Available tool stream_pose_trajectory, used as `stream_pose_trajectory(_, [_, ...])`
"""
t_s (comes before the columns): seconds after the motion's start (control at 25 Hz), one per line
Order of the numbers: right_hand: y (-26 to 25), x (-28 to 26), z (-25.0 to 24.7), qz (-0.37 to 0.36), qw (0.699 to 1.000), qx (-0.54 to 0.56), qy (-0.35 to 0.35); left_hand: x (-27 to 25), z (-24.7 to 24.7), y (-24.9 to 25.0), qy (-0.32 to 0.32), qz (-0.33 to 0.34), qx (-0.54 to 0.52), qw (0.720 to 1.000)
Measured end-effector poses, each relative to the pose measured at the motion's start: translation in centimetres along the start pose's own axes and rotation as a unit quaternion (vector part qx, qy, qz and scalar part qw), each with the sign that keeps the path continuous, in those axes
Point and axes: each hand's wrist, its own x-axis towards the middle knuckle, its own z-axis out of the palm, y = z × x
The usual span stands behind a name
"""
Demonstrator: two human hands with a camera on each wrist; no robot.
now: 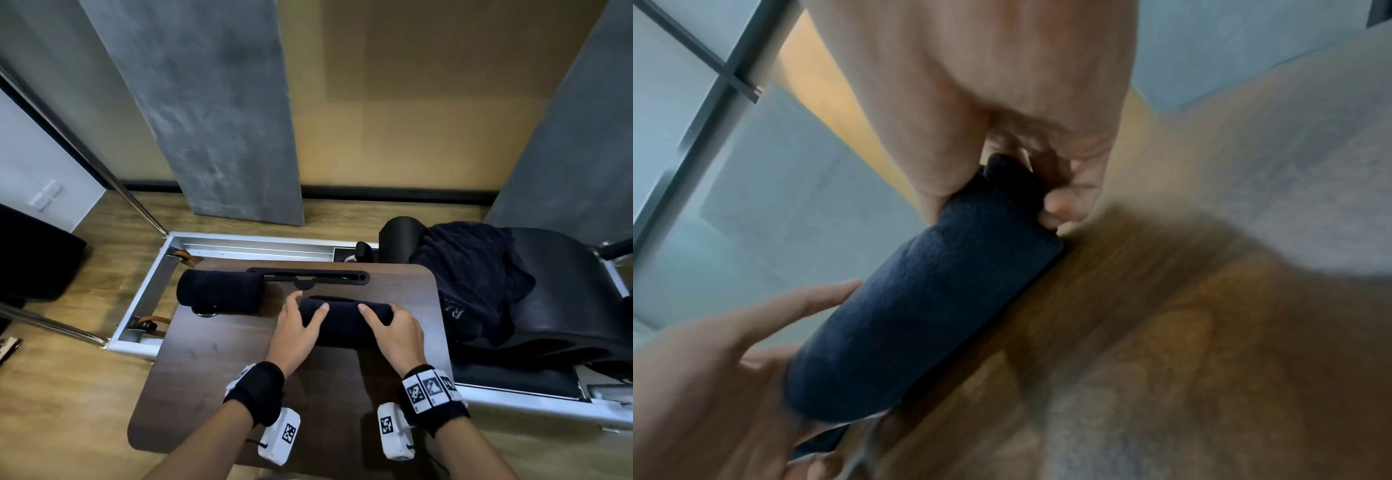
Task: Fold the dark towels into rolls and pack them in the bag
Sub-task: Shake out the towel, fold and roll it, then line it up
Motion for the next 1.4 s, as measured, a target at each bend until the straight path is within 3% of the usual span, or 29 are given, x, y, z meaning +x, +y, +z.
stream_pose_trajectory(0.12, [-0.1,-0.6,0.5,0.014,0.999,-0.041,0.031,0.7,-0.8,-0.3,-0.028,0.0,0.008,1.0])
stream_pose_trajectory(0.4, [-1.8,-3.1,3.8,0.036,0.997,0.022,0.065,0.2,-3.0,-1.3,-0.046,-0.041,-0.009,0.998])
stream_pose_trajectory(0.72, [-6.7,-6.7,11.6,0.021,0.993,0.11,-0.031,0.4,-11.5,-6.9,0.066,-0.125,-0.08,0.987])
stream_pose_trajectory(0.88, [-9.5,-7.8,15.5,0.006,0.983,0.156,-0.097,1.5,-16.7,-10.5,0.075,-0.161,-0.092,0.98])
stream_pose_trajectory(1.0, [-11.4,-8.4,17.4,0.006,0.979,0.176,-0.107,1.5,-19.9,-11.3,0.078,-0.149,-0.035,0.985])
stream_pose_trajectory(1.16, [-13.8,-8.8,19.0,0.052,0.976,0.204,-0.055,0.7,-22.1,-11.5,0.092,-0.057,0.065,0.992])
stream_pose_trajectory(1.32, [-15.0,-8.9,20.2,0.078,0.976,0.202,-0.013,0.6,-23.6,-12.4,-0.026,-0.03,0.104,0.994])
stream_pose_trajectory(1.4, [-15.0,-9.2,20.5,0.066,0.971,0.228,-0.023,0.9,-24.2,-12.9,-0.044,-0.029,0.107,0.993])
